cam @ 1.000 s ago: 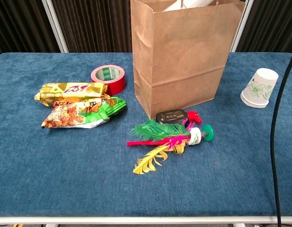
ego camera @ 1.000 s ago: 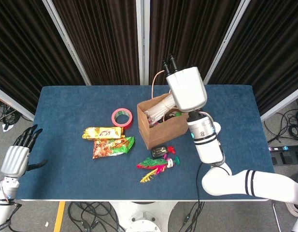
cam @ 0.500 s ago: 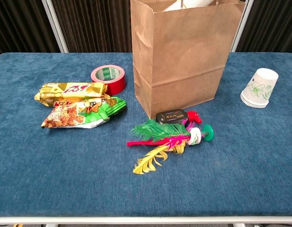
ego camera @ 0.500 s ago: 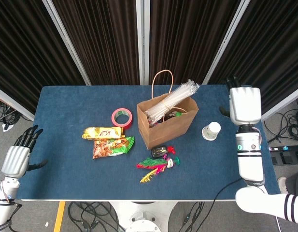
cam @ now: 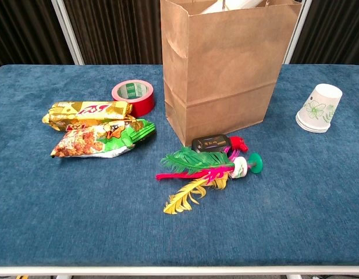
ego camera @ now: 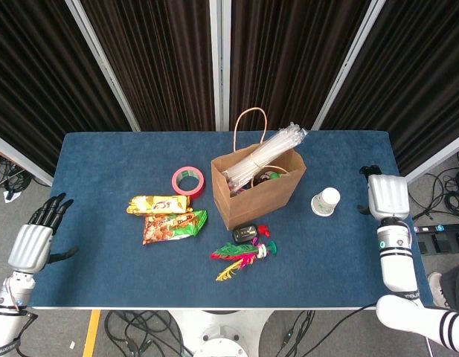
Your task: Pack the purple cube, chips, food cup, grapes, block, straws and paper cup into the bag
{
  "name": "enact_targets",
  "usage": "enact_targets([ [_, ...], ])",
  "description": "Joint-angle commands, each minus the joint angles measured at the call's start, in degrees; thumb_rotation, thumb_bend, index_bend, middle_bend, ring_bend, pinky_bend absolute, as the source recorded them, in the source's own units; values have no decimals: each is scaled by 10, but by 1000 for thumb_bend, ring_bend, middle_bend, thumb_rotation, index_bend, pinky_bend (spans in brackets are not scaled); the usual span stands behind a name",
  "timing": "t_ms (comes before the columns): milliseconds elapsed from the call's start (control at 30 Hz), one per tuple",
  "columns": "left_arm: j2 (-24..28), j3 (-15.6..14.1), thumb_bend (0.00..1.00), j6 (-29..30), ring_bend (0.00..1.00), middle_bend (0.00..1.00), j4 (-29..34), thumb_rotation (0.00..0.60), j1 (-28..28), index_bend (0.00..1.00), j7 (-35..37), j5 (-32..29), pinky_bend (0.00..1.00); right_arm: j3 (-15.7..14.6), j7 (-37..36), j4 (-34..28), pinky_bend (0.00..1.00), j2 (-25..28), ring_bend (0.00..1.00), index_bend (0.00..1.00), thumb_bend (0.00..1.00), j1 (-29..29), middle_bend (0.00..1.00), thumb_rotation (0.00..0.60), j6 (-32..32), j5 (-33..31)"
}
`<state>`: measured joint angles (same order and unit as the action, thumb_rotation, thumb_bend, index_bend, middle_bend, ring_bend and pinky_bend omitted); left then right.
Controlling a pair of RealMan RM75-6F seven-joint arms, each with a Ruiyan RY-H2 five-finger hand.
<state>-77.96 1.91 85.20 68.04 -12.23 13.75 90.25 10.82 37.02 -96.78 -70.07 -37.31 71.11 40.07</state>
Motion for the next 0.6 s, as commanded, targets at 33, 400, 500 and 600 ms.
enact_targets([
  [33,0,-2,84,-3,35,88,-1,600,-1,114,2,1,196,2,4,69,871,-54,818,266,0,-21,258,600,-52,-49],
  [400,-1,-5,84,-4,35,87,-11,600,-2,114,10,4,196,14,30,185,871,-141,819,264,0,-60,279,600,-99,-82],
  [500,-2,-6,84,-5,35,87,-12,600,-1,114,9,2,196,15,38,196,871,-155,820,280,0,-66,304,600,-103,-84],
  [600,-2,-7,85,-7,35,88,-14,600,-1,114,10,2,196,14,46,207,871,-166,820,296,0,-70,322,600,-102,-85],
])
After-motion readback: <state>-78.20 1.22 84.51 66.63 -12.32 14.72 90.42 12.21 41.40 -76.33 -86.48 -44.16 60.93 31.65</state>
